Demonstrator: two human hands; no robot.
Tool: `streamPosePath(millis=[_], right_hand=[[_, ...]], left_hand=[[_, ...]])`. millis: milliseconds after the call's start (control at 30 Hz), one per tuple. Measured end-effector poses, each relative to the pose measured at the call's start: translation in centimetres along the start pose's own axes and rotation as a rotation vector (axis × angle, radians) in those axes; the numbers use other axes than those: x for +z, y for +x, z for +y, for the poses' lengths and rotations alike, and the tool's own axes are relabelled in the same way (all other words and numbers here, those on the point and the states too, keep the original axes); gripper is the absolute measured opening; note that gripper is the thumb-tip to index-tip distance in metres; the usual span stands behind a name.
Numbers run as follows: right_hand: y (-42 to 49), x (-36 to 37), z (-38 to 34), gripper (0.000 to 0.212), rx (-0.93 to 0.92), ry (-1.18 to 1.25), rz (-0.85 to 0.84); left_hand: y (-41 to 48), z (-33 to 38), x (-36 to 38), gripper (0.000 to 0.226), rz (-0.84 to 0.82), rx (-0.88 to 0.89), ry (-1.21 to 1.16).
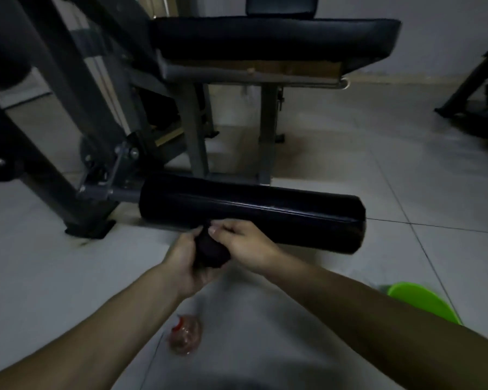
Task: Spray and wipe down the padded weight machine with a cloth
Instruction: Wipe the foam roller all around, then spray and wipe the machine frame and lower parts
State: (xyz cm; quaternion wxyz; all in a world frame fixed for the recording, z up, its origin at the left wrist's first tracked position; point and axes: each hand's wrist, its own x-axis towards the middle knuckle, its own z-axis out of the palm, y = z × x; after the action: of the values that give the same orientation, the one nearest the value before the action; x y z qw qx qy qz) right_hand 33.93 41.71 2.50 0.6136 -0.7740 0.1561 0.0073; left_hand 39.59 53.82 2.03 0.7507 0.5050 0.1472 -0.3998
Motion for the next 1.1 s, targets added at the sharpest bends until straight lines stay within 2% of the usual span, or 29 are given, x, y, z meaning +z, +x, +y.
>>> streamPosePath(millis=[100, 167, 267, 333, 367, 400, 500, 533, 600, 667, 767, 833, 900, 1000, 1100], right_hand=[[0.5, 1.5, 1.0, 0.044, 0.095, -0.236, -0.138], [1.2, 2.3, 1.9, 0.063, 0.169, -0.440, -0.237], [2.5, 5.5, 3.2, 0.103, 0.213, -0.694, -0.387], [3.4, 7.8, 4.0, 0.122, 0.237, -0.781, -0.465], [3.7, 8.8, 4.3, 0.123, 0.276, -0.758, -0.470], [4.1, 10.0, 5.0, 0.116, 0.325, -0.694, -0.452], [4.8, 12.9, 7.2, 0.065, 0.421, -0.552, -0.381], [4.9, 13.5, 7.9, 0.055, 0.412, -0.528, -0.340], [4.6, 14.2, 8.6, 0.039, 0.391, -0.543, -0.215], [4.1, 14.8, 8.1, 0.026, 0.391, -0.665, -0.163], [1.6, 14.8, 5.9, 0.027, 0.388, -0.641, -0.111], [-0.3, 14.1, 3.2, 0.031, 0.320, -0.587, -0.090], [-1.7, 13.1, -0.9, 0.035, 0.256, -0.520, -0.106], [-3.3, 12.5, -10.2, 0.019, 0.189, -0.394, -0.119], [-5.1, 12.7, -20.3, 0.013, 0.129, -0.352, -0.157]], left_hand=[[1.5, -0.4, -6.5, 0.020, 0.185, 0.069, 0.006], [1.7, -0.3, -9.7, 0.015, 0.338, 0.113, -0.005], [1.8, -0.2, -13.6, 0.020, 0.457, 0.128, -0.129], [2.3, -0.5, -15.6, 0.023, 0.509, 0.117, -0.237], [2.5, -0.8, -16.4, 0.024, 0.523, 0.117, -0.282], [2.5, -1.1, -17.1, 0.023, 0.535, 0.118, -0.311], [2.3, -1.8, -18.7, 0.024, 0.539, 0.060, -0.362], [2.0, -2.1, -19.1, 0.024, 0.533, 0.044, -0.378], [1.1, -2.6, -19.2, 0.021, 0.523, 0.014, -0.398], [-0.3, -2.9, -19.5, 0.027, 0.575, -0.023, -0.384], [-3.4, -2.4, -18.5, 0.020, 0.649, -0.100, -0.242], [-6.1, -1.5, -17.3, 0.010, 0.679, -0.124, -0.248], [-8.8, 0.0, -16.3, 0.011, 0.705, -0.117, -0.330], [-14.0, 4.1, -14.5, 0.019, 0.717, -0.080, -0.457], [-20.5, 9.4, -12.5, 0.011, 0.712, -0.044, -0.502]])
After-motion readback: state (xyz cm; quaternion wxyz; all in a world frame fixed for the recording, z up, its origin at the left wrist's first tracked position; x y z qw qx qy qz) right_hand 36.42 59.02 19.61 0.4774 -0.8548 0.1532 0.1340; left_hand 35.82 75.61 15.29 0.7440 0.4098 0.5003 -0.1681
